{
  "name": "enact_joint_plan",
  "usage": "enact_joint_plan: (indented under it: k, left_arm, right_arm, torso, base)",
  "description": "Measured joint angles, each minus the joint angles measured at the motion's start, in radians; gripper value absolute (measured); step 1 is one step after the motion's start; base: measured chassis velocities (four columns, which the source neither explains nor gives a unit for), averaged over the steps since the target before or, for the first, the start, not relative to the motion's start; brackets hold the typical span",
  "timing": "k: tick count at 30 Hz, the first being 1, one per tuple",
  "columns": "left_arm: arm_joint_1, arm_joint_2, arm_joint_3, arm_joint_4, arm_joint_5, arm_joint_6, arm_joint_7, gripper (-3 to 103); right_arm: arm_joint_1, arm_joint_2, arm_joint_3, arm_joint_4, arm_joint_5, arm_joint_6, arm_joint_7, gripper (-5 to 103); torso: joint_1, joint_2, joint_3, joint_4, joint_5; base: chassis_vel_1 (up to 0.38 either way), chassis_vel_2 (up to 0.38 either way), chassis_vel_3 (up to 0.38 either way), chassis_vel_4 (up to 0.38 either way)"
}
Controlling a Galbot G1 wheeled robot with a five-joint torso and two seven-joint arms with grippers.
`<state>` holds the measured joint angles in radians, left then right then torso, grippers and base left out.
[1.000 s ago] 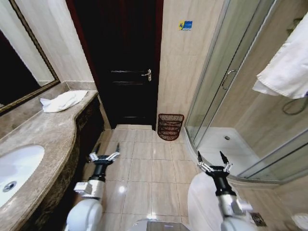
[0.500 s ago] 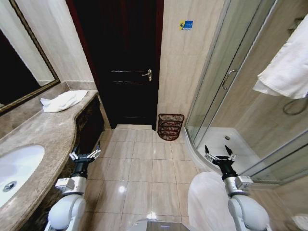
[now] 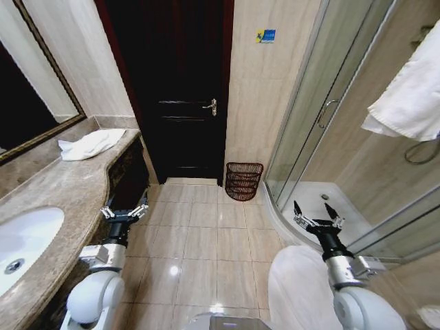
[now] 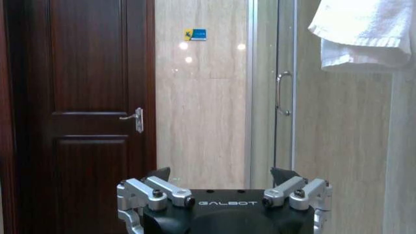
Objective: Discard the used towel into the hamper.
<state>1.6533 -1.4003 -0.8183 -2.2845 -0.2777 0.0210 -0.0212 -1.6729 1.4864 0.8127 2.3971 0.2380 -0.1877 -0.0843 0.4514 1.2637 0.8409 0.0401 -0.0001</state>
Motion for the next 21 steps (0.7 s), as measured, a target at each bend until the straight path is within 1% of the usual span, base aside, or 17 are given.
enact_joint_plan:
  k: [4, 9, 14, 17, 21]
  left_arm:
    - [0.007, -0.006, 0.002, 0.002, 0.006, -0.005, 0.004, 100]
    - [0.015, -0.005, -0.005, 0.007, 0.021, -0.017, 0.007, 100]
    - [0.019, -0.008, -0.005, 0.007, 0.027, -0.017, 0.007, 100]
    - [0.024, -0.014, -0.004, 0.009, 0.057, -0.016, 0.008, 100]
    - [0.027, -0.018, -0.003, 0.015, 0.072, -0.018, 0.01, 100]
  right_arm:
    - [-0.001, -0.004, 0.004, -0.006, -0.002, -0.005, -0.001, 100]
    - [0.002, -0.007, 0.003, -0.026, -0.007, 0.007, -0.005, 100]
    - [0.007, -0.01, -0.001, -0.038, -0.007, 0.014, -0.008, 100]
    - [0.006, -0.013, 0.0, -0.05, -0.005, 0.025, -0.008, 100]
    - [0.003, -0.013, 0.004, -0.062, -0.005, 0.039, -0.009, 100]
  torso:
    - [0.0, 0.0, 0.0, -0.0001, 0.0001]
    - [0.0, 0.0, 0.0, -0.0001, 0.0001]
    - [0.0, 0.0, 0.0, 0.0, 0.0001]
    - [0.0, 0.0, 0.0, -0.0001, 0.0001]
    - [0.0, 0.0, 0.0, -0.0002, 0.0001]
  base:
    - [0.0, 0.0, 0.0, 0.0]
    - [0.0, 0.0, 0.0, 0.0]
    - [0.0, 0.0, 0.0, 0.0]
    - [0.0, 0.0, 0.0, 0.0]
    - [0.0, 0.0, 0.0, 0.0]
